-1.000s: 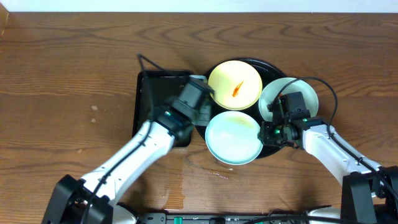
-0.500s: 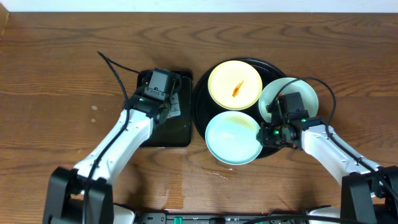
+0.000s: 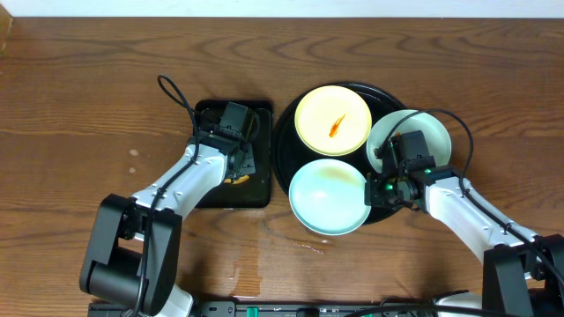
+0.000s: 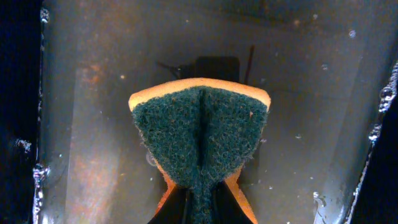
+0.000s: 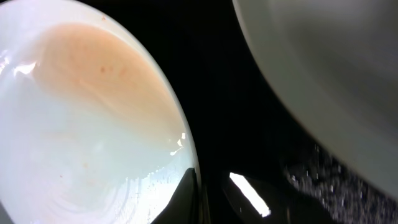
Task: Clean dirty plates on tray and stack at the side
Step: 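Return the sponge to the black tray with the left gripper, then lift the cleaned green plate with the right gripper and move it right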
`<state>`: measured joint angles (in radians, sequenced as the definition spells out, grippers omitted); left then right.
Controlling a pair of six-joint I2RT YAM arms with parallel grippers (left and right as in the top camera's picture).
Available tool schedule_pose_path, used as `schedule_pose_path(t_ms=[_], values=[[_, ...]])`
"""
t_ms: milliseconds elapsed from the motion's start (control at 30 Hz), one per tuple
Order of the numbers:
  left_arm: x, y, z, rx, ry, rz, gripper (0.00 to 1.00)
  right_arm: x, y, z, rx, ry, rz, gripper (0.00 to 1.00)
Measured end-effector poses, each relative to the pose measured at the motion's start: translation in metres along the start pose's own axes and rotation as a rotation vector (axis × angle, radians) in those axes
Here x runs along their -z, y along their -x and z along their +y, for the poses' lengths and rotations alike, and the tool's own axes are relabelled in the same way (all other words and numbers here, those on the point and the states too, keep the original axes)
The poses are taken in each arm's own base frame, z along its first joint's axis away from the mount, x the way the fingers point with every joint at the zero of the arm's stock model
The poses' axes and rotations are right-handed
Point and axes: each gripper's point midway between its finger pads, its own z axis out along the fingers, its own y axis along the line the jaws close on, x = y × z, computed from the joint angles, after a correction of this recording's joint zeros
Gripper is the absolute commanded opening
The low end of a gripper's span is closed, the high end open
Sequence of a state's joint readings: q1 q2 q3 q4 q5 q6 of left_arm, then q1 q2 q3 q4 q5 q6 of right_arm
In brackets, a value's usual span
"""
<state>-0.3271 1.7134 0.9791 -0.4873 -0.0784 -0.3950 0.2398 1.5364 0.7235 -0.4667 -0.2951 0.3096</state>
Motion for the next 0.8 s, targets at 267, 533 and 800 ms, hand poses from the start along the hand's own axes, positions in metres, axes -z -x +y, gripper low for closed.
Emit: schedule_pose_path(t_ms=[267,533,800], values=[[0.0,-0.001,0.0,-0.001,0.002,0.004,0.08,0.007,0.013,0.001,0.07,-0.014,-0.066,0.01],[0.0,-0.001,0.001,-0.001,0.002,0.004,0.08,0.054,0.054,-0.002,0.157,-0.126,-0.292,0.01],[0.0,-0.001,0.001,-0.001,0.002,0.004,0.08,0.083,0.086,-0.006,0.206,-0.22,-0.461,0.01]])
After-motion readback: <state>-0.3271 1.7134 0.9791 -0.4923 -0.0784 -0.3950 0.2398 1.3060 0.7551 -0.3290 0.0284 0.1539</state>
